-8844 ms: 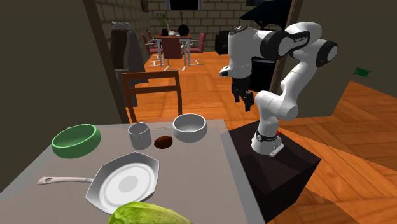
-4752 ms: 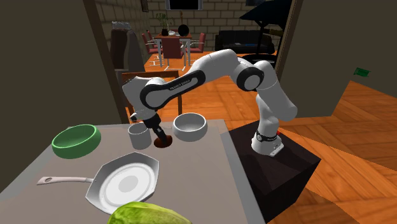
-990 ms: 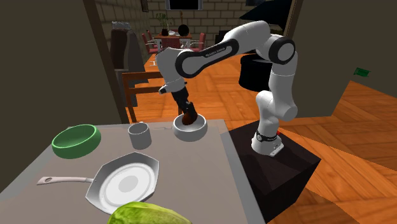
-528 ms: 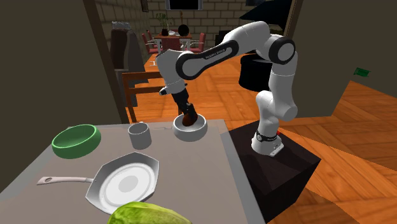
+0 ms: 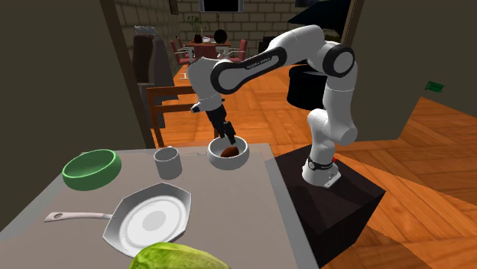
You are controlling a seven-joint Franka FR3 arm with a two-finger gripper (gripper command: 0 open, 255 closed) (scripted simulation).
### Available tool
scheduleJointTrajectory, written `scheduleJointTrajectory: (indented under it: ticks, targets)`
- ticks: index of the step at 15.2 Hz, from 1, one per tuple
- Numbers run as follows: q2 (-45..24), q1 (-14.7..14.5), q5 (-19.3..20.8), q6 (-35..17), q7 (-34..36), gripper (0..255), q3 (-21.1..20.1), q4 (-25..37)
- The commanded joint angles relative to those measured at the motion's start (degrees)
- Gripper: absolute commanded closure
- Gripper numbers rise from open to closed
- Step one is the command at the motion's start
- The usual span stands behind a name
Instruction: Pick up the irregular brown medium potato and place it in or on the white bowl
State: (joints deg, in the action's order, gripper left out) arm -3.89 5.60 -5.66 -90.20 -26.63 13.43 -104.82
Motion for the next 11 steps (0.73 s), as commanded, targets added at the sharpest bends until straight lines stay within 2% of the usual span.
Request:
scheduleJointTrajectory:
  ticks: [1,3,11]
  targets:
    - [-1.0,0.2,-0.1,3.0,0.0,0,0.1,4.0]
    - [-2.3,0.5,-0.3,6.7,-0.2,0,0.3,8.8]
    - [-2.3,0.5,-0.3,6.7,-0.2,0,0.3,8.8]
